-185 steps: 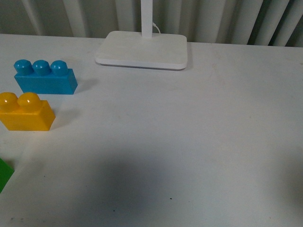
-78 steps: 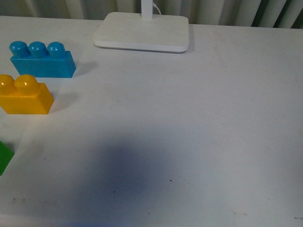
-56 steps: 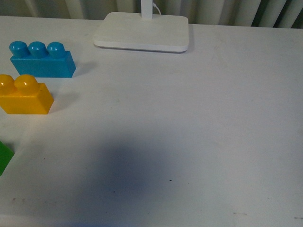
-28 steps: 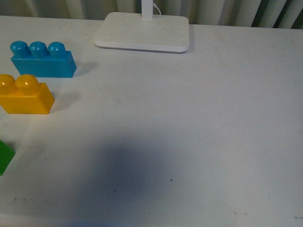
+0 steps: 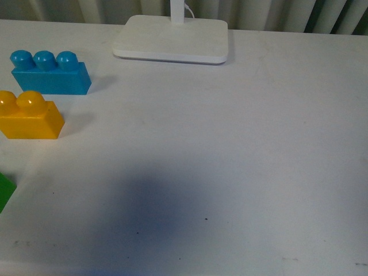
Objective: Insert yellow block into base center
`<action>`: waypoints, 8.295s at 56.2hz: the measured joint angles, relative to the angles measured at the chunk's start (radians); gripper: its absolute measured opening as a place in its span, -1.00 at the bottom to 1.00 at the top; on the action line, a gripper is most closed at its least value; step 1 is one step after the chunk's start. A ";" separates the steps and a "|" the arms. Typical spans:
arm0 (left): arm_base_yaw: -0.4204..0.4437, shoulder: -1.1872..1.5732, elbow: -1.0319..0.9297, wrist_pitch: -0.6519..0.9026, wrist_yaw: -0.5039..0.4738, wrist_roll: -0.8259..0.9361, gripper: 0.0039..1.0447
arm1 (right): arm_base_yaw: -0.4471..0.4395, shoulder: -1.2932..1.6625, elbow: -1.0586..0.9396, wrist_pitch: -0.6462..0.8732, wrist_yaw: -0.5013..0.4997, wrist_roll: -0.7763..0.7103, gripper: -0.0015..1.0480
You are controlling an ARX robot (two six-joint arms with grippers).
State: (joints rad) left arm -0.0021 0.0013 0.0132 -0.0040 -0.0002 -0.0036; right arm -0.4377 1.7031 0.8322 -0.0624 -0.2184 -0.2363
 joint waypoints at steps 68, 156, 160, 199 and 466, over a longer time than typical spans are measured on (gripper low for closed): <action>0.000 0.000 0.000 0.000 0.000 0.000 0.88 | 1.108 0.157 0.187 -0.073 0.534 0.988 0.84; 0.000 -0.001 0.000 0.000 0.000 0.000 0.88 | 0.312 -1.171 -0.428 0.103 -0.055 0.425 0.83; 0.000 -0.001 0.000 0.000 0.000 0.000 0.88 | 0.357 -1.187 -0.454 0.167 0.068 0.380 0.69; 0.000 -0.001 0.000 0.000 0.000 0.000 0.88 | 0.434 -1.416 -0.739 0.253 0.218 0.240 -0.98; -0.429 1.820 1.433 -0.708 0.220 1.264 -0.41 | 0.434 -1.699 -0.826 0.062 0.217 0.239 0.83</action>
State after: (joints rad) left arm -0.4309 1.8214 1.4460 -0.7120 0.2199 1.2602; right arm -0.0036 0.0044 0.0063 -0.0002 -0.0010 0.0029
